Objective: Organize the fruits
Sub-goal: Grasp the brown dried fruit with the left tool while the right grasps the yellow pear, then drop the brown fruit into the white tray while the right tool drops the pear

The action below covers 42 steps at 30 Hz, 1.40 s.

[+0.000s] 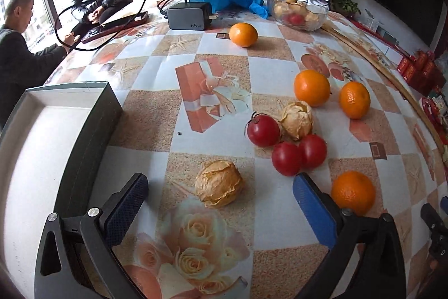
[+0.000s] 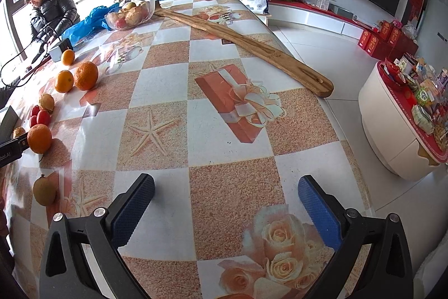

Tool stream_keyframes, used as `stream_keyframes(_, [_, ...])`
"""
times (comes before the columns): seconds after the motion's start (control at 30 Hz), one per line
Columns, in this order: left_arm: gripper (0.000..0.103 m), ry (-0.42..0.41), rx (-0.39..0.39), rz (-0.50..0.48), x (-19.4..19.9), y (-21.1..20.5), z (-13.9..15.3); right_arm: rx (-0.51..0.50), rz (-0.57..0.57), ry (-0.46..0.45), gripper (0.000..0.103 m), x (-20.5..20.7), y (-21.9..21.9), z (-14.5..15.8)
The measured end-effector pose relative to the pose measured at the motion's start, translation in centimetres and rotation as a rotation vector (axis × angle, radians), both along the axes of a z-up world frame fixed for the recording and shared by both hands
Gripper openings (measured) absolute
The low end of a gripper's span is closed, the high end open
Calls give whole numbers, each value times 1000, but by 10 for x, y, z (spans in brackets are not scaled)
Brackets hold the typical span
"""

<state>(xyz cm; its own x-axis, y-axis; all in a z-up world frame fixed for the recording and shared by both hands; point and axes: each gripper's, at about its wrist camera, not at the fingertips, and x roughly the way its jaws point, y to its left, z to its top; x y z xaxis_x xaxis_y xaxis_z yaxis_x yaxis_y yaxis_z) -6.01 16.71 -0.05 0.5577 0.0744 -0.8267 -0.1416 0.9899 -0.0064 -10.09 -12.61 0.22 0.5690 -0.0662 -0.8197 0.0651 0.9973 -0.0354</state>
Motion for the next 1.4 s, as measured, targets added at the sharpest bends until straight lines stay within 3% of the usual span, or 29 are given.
stream_keyframes(0.1, [103, 12, 6, -5, 1, -2, 2, 37, 42, 27, 103, 1, 6, 3])
stream_keyframes(0.2, [103, 6, 8, -7, 3, -4, 0, 174, 210, -14, 103, -8, 34, 18])
stream_keyframes(0.27, [99, -4, 6, -11, 2, -5, 0, 143, 328, -35, 103, -11, 65, 25])
stream_keyframes(0.37, [82, -19, 14, -25, -3, -10, 4, 59, 447, -40, 103, -14, 108, 20])
stream_keyframes(0.47, [51, -37, 20, -16, -8, -10, 8, 55, 503, 0, 100, -17, 132, 6])
stream_keyframes(0.5, [26, -42, 26, -7, -10, -9, 9, 52, 509, 17, 78, -18, 136, 1])
stream_keyframes(0.57, [26, -40, -10, 1, -14, -3, 10, 10, 512, -25, 54, -24, 142, 2])
stream_keyframes(0.6, [26, -44, -33, 8, -18, 1, 12, 33, 522, -18, 27, -25, 141, 3])
stream_keyframes(0.7, [26, -55, -90, 17, -34, 9, 20, 38, 515, -4, 27, -25, 140, 5])
stream_keyframes(0.93, [26, -150, -146, 18, -76, 31, 65, 154, 523, 60, 27, -17, 137, 30])
stream_keyframes(1.07, [26, -171, -108, 56, -97, 56, 85, 231, 555, 103, 27, -10, 154, 48])
stream_keyframes(1.23, [26, -154, -49, 170, -121, 108, 91, 275, 636, 132, 27, -3, 203, 69])
stream_keyframes(1.4, [26, -103, -50, 297, -137, 155, 70, 322, 761, 169, 27, 6, 283, 79])
